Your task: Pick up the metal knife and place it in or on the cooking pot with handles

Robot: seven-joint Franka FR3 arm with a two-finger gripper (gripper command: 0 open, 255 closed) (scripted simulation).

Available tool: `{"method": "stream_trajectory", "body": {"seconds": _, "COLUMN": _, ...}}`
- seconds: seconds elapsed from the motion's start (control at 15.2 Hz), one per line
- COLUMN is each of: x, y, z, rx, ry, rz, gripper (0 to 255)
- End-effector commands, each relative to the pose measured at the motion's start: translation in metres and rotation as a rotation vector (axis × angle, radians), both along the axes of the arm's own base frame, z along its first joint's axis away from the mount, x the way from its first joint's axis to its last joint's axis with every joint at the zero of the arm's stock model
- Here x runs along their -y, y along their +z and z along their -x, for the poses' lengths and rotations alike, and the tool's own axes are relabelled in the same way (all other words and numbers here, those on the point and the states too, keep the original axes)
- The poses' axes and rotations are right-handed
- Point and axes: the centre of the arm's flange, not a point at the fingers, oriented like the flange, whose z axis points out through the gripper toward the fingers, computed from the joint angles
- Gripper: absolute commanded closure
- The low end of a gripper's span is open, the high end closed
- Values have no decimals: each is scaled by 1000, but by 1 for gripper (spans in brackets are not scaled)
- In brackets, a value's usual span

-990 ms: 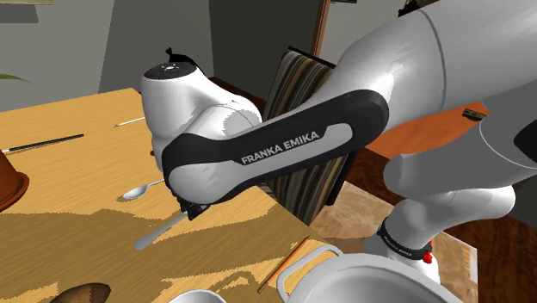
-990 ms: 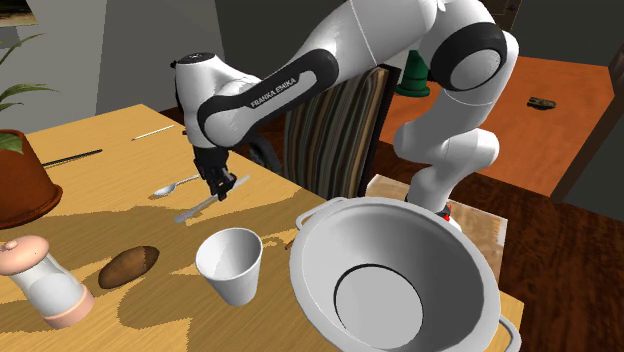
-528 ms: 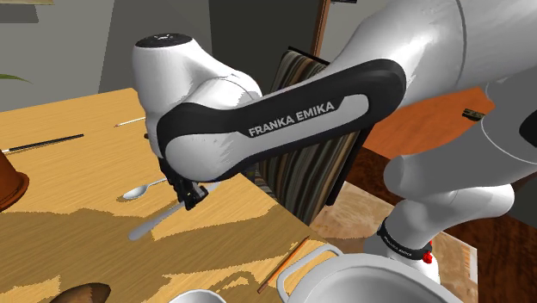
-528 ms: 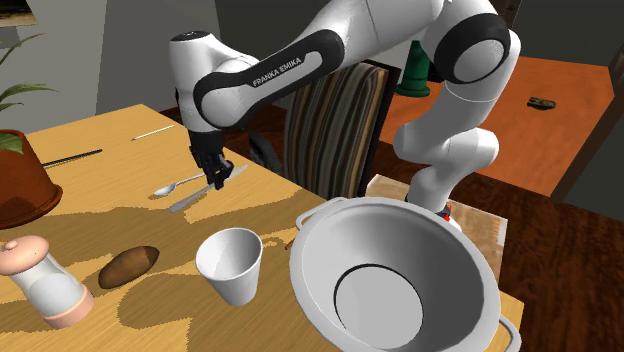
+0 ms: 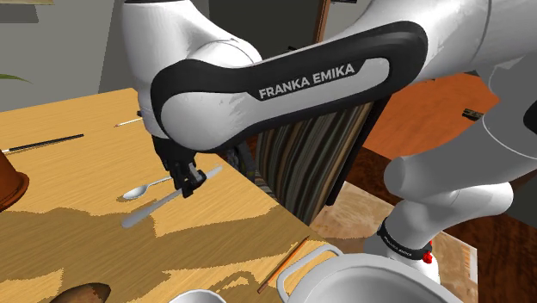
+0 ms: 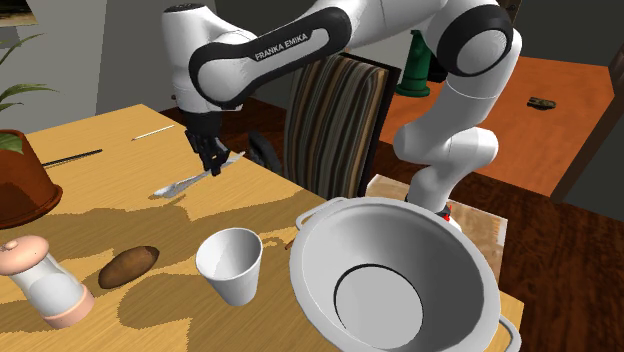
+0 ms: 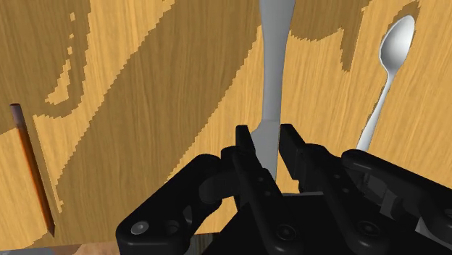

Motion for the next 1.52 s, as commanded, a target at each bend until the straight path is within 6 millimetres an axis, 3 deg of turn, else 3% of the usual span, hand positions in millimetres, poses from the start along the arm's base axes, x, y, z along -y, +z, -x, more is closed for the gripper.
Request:
{"method": "stream_trajectory", "body": {"seconds": 0.0, "x": 0, "y": 10, "z": 0, "rx": 0, "ry": 0, "rz": 0, "gripper": 255}}
{"method": "stream_trajectory", "body": {"seconds": 0.86, "x": 0, "y": 75, "z": 0, "rx": 0, "ry": 0, "rz": 0, "gripper": 255}}
{"method": "stream_trajectory", "body": {"seconds": 1.45, "x": 1, "y": 79, "z": 119, "rx": 0, "ry": 0, "rz": 0, "gripper": 255}}
